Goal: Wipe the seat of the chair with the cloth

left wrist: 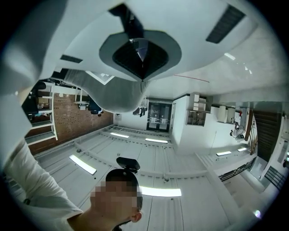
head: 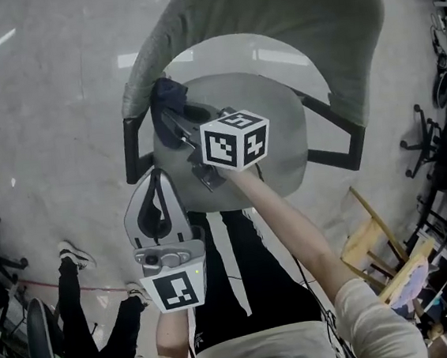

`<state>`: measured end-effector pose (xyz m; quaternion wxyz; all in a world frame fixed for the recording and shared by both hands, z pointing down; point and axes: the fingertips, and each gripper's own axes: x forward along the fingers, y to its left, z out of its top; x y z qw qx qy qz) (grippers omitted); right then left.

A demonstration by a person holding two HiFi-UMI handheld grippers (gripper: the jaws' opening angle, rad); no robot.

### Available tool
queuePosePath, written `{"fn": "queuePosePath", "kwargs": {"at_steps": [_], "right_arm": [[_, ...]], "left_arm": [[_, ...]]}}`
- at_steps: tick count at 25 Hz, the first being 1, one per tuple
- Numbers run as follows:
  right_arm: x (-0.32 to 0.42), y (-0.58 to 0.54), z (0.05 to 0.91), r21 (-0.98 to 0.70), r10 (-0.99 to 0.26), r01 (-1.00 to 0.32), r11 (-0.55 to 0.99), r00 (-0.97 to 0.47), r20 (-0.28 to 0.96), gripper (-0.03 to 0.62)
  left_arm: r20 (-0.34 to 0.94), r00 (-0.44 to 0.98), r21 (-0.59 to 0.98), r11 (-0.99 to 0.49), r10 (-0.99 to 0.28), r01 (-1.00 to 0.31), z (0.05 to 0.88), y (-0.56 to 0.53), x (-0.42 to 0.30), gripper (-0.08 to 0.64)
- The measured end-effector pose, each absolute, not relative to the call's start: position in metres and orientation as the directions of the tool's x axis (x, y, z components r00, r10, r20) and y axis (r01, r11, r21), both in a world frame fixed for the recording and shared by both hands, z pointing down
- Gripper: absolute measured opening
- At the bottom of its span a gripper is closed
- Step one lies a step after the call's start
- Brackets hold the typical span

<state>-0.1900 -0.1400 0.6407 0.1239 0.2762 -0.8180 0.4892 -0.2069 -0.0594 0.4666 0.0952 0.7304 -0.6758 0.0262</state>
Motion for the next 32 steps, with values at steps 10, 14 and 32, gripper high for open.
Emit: {"fn": "queuePosePath", "kwargs": {"at_steps": [10, 14, 32], "right_arm": [[-0.204, -0.147, 0.697, -0.691, -0.229, -0.636, 0.343, -0.771, 0.595, 0.058], [-0.196, -0.146, 0.709, -0.651, -0.198, -0.673, 0.352, -0.733, 0.651, 0.058], [-0.095, -0.167, 0.722, -0.462, -0.26, -0.803, 0.376, -0.57, 0.78, 0.058]], "left_arm": [[0.172, 0.076, 0.121, -0.056, -0.982, -0.991, 0.479, -0.061, -0.208, 0.015], [0.178, 0.08, 0.133, -0.057, -0.981, -0.989, 0.483, -0.061, -0.2, 0.015], [0.207, 0.15, 0.129, -0.125, -0.967, -0.984, 0.492, -0.078, -0.167, 0.015]]}}
